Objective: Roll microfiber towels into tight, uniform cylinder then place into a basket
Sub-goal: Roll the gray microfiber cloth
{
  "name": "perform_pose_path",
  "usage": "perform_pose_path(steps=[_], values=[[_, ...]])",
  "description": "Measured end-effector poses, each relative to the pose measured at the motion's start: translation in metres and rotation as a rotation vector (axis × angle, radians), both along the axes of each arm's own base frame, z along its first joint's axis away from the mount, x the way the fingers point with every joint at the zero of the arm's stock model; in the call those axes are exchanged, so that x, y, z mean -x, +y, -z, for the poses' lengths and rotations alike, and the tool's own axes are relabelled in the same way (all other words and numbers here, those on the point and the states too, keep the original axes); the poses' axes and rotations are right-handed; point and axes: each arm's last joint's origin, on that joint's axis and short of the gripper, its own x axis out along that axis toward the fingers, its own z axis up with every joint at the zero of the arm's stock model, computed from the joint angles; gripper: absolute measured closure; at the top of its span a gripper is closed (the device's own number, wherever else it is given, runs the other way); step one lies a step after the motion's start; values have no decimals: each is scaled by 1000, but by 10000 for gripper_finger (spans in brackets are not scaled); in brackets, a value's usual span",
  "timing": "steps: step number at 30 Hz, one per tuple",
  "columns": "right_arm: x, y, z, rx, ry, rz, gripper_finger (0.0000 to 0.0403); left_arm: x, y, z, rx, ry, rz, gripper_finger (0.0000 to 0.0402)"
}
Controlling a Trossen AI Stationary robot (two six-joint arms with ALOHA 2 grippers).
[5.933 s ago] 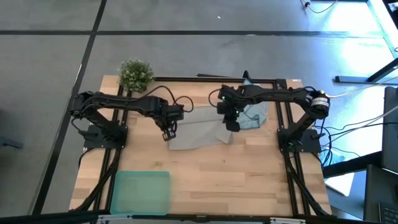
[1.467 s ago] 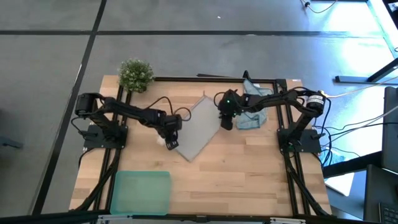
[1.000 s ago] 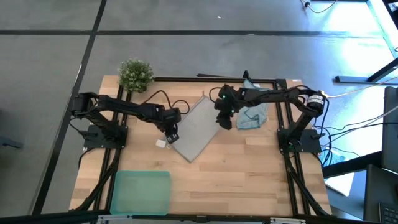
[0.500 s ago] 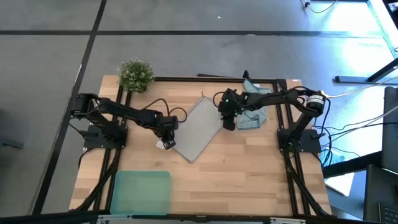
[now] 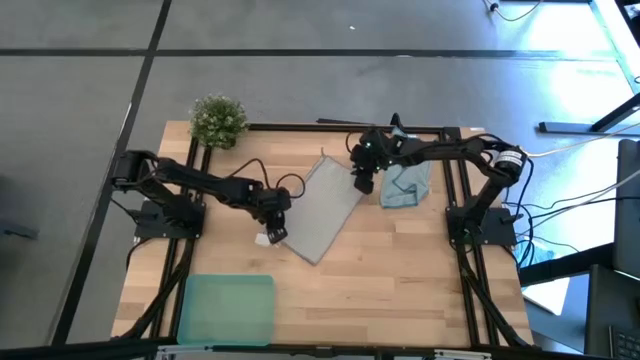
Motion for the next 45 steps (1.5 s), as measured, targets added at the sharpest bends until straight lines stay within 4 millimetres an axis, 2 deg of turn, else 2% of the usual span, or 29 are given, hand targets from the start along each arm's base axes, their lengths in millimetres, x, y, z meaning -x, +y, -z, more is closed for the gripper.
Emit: perform_pose_path(steps=[4,8,12,20,24,32,37,45], values=[[4,8,-7,-211,43,-72,285,-1,2,-6,-19,-29,17,321],[10,15,2,-347,41,-104,285,-3,0,0,-27,-12,34,321],[13,15,22,-319,66,-76,285,-5,-3,12,-25,14,63,321],[7,9,40,-285,77,-35,285,-10,-4,30,-8,70,78,321],[4,6,46,-280,56,-40,285,-12,-5,32,16,55,89,321],[-2,-9,44,-163,-42,-14,285,-18,-8,30,56,-13,116,321],[-1,-19,41,-82,-34,48,285,-18,-8,29,60,-28,116,321],[-9,-20,12,-188,-86,-28,285,-9,3,4,-66,-46,28,321]])
